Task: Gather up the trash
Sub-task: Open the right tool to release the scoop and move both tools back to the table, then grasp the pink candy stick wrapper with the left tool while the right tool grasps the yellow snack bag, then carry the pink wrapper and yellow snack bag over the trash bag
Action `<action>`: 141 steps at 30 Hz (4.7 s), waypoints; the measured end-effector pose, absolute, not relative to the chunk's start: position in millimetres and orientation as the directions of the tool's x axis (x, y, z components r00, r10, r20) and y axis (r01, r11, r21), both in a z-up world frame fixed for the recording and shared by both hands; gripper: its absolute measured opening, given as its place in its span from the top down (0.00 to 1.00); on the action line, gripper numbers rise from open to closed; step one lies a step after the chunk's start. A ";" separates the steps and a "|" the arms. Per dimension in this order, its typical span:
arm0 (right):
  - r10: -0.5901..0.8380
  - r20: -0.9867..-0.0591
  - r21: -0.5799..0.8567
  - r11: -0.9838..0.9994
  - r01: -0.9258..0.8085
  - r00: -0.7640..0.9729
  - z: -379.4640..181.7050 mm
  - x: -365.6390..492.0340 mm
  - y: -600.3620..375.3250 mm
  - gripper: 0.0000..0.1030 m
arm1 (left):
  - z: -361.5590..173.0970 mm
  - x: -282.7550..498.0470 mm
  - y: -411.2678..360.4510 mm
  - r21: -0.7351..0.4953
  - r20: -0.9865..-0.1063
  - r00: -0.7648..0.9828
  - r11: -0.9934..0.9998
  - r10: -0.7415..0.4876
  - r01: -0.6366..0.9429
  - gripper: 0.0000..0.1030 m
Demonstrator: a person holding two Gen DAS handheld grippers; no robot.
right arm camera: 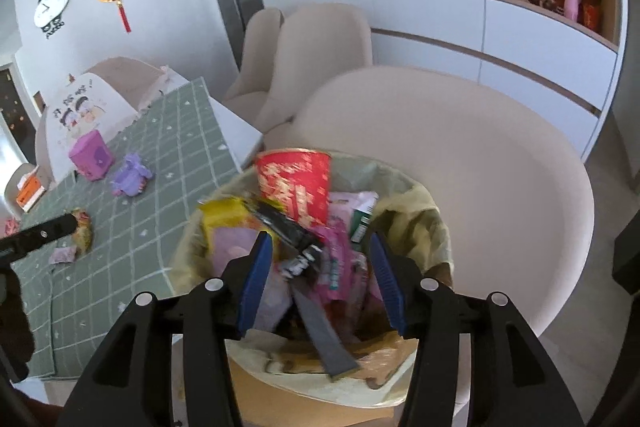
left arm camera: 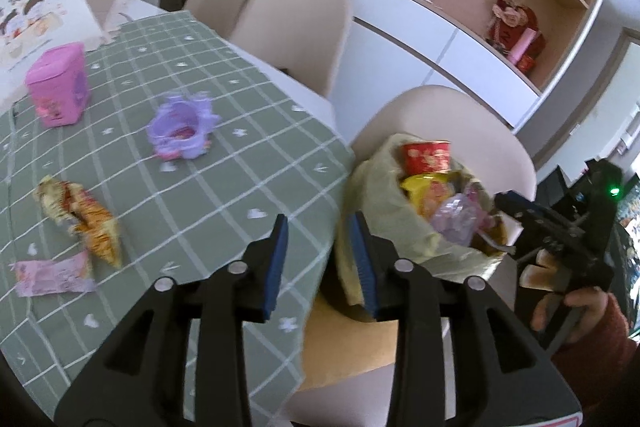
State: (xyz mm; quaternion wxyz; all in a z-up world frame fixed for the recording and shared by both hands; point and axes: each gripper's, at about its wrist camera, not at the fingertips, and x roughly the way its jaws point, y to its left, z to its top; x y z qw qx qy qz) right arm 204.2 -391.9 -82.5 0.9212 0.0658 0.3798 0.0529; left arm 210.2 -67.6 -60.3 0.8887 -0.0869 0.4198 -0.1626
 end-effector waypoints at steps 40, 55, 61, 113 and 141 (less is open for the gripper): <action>0.411 -0.781 0.195 0.875 -0.442 0.470 -115.2 213.8 -175.0 0.48 | -136.1 204.7 147.5 -0.401 -0.820 0.552 0.838 -0.150 -0.369 0.67; 0.428 -0.769 0.199 0.866 -0.458 0.475 -119.4 217.3 -181.6 0.48 | -143.1 219.0 120.0 -0.207 -0.859 0.512 0.910 0.007 -0.360 0.55; 0.482 -0.753 0.208 0.819 -0.534 0.447 -115.3 236.5 -151.0 0.48 | -139.8 222.4 136.6 -0.278 -0.876 0.474 0.893 -0.084 -0.355 0.77; 0.399 -0.721 0.159 0.891 -0.425 0.567 -74.7 206.4 -218.7 0.74 | -139.5 237.6 101.0 -0.174 -0.910 0.415 0.902 0.006 -0.395 0.89; 0.206 -0.624 0.137 0.979 -0.153 0.754 -23.6 152.3 -398.8 0.74 | -9.9 232.8 -140.8 -0.424 -0.627 0.518 0.812 -0.582 0.401 0.95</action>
